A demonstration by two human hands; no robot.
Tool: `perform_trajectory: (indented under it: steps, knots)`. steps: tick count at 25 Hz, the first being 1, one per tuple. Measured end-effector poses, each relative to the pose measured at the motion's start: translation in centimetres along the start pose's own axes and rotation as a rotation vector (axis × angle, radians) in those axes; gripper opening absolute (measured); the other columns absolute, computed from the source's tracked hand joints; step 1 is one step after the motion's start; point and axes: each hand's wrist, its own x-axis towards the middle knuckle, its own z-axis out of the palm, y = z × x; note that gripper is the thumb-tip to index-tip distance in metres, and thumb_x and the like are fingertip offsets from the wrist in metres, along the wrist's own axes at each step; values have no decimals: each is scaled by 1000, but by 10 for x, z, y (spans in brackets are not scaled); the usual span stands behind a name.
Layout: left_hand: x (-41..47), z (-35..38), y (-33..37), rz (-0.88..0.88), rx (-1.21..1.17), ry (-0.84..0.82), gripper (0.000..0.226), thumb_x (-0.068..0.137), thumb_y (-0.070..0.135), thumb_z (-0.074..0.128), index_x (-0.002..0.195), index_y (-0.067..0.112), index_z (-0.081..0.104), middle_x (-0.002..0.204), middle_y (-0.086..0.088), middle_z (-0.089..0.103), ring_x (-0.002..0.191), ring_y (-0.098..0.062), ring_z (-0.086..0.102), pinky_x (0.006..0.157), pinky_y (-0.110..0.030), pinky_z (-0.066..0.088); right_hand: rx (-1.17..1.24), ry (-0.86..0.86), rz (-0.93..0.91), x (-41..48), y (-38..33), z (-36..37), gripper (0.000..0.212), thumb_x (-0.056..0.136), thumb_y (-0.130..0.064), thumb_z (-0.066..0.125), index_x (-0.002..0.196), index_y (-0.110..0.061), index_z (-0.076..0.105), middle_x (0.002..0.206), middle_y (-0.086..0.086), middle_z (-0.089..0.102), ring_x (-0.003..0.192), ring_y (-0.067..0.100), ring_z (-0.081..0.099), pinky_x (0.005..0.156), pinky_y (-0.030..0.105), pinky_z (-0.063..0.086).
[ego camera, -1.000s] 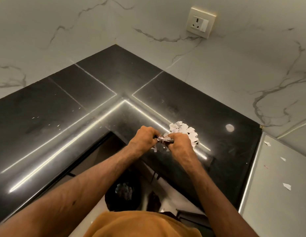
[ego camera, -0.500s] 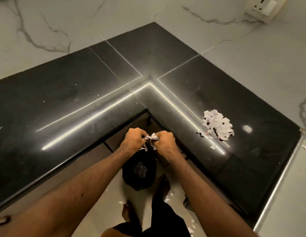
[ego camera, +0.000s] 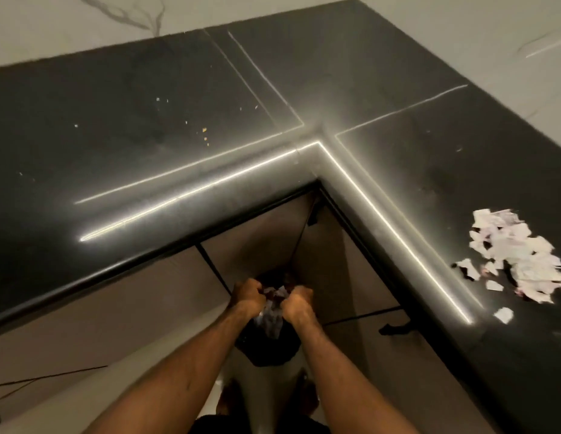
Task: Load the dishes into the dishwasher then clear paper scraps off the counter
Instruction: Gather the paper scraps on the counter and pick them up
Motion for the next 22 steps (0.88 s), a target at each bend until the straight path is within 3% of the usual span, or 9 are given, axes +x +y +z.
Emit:
perform_trajectory:
  steps: [3,4,6,9,13,15,17,19,22]
  knots:
    - [38,49,-34,19,-18,-12,41,103,22,60,140,4,60,143,-11,59,133,-28,55,101,-19,42,-36,-108,-44,59,34,47,53,112,-30,47,160,-12,36,166,10,36,153,27,36,125,37,28]
    - [49,64,-45,42,-25,-26,52,104,25,60,151,8,48,155,-9,48,143,-26,45,110,-18,33,-86,-145,-66,82,48,62,57,112,-38,45,163,-16,33,169,7,32,154,26,32,127,38,24]
    - [70,88,-65,58,-5,-76,65,105,33,58,161,16,29,166,-6,30,152,-23,31,121,-23,20,-170,-131,-68,121,76,87,60,106,-47,52,158,-18,44,163,6,41,149,28,41,124,42,33]
    - [93,107,-85,-28,25,-166,65,106,26,55,162,13,26,166,-11,29,152,-28,31,122,-28,23,-107,-152,-89,147,101,103,60,97,-32,71,152,-18,53,156,7,51,143,32,49,118,47,42]
    - [93,104,-83,9,125,-263,72,100,14,61,162,11,24,166,-12,29,151,-28,31,122,-27,24,-261,-207,-157,141,100,98,59,102,-34,65,156,-19,47,162,0,42,149,24,39,125,39,29]
    - [82,95,-74,27,131,-228,61,103,19,58,159,9,34,164,-12,34,150,-27,35,122,-29,26,-236,-181,-123,129,90,89,65,99,-41,67,158,-27,45,165,1,40,150,24,39,125,40,30]
    - [60,80,-61,32,76,-191,48,103,15,59,150,8,49,156,-14,47,143,-27,46,117,-28,34,-214,-212,-122,113,78,74,67,101,-32,68,161,-19,41,167,6,36,153,27,35,126,39,29]
    - [38,64,-45,59,21,-188,46,106,17,55,150,7,49,155,-12,48,142,-24,46,113,-21,33,-242,-226,-145,88,64,55,63,104,-24,64,160,-10,39,167,11,36,154,29,34,125,34,26]
    - [-2,29,-14,36,42,-156,39,101,31,60,135,10,62,136,-10,63,123,-26,60,95,-24,44,-164,-130,-153,51,49,27,44,102,-10,62,146,-7,58,149,15,57,141,32,52,115,31,42]
